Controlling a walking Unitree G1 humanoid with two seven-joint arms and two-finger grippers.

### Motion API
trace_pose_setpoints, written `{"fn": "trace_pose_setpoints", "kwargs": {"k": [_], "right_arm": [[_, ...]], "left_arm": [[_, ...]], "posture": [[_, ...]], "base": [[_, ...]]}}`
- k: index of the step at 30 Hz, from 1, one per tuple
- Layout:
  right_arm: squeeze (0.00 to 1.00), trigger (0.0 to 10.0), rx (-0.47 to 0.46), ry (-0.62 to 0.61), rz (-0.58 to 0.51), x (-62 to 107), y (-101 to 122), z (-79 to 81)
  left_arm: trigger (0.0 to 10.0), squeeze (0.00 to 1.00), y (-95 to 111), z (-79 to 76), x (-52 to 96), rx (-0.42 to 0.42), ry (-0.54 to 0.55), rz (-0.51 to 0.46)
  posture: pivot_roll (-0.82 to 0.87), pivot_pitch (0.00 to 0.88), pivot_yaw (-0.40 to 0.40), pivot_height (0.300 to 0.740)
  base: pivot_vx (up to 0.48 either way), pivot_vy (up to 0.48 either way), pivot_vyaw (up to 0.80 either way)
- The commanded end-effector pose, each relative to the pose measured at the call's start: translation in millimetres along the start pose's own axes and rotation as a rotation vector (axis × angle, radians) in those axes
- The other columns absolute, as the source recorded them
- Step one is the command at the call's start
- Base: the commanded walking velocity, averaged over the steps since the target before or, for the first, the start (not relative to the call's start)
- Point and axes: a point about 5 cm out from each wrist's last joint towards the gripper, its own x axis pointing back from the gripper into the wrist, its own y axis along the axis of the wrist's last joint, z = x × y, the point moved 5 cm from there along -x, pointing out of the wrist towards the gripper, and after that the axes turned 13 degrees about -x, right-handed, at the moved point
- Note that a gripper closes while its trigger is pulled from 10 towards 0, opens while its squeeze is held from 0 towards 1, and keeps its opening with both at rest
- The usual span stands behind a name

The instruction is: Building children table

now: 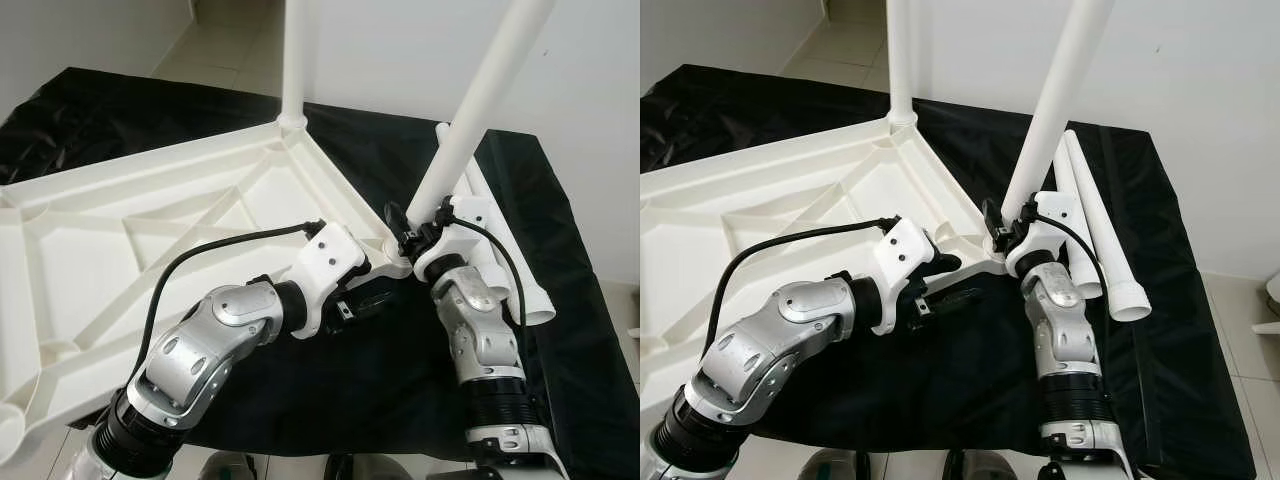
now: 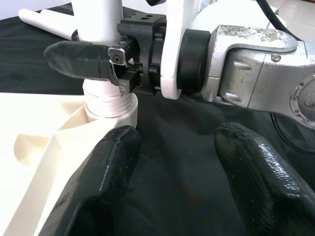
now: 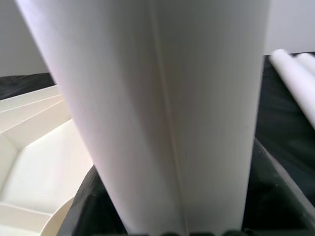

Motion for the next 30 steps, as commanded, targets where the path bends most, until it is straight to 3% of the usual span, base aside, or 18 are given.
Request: {"fn": "trace_pose_setpoints", "kwargs": {"k": [1,26,27,30], "right_arm": [[0.00,10.0,-0.043,-0.107,-0.027,4.0,3.8,-17.0],[0.00,10.0,-0.004,-0.126,-0.010,7.3,6.3,-15.3],[1.00,10.0,-0.007,-0.122,-0.010,7.3,6.5,-14.3],[1.00,10.0,-0.010,-0.111,-0.015,7.2,7.8,-12.0]], "left_arm": [[10.0,0.00,-3.1,-1.9,-1.1,0.008,-0.013,0.018],[10.0,0.00,-6.0,-0.7,-0.4,0.017,-0.001,0.029],[10.0,0.00,-5.9,-0.6,-0.5,0.016,-0.001,0.029],[10.0,0.00,-5.8,-0.5,-0.8,0.015,-0.002,0.030]], "posture": [[0.04,0.096,-0.039,0.740],[0.04,0.086,-0.054,0.740],[0.04,0.085,-0.054,0.740],[0.04,0.085,-0.054,0.740]], "base": [[0.000,0.000,0.00],[0.000,0.000,0.00],[0.000,0.000,0.00],[0.000,0.000,0.00]]}}
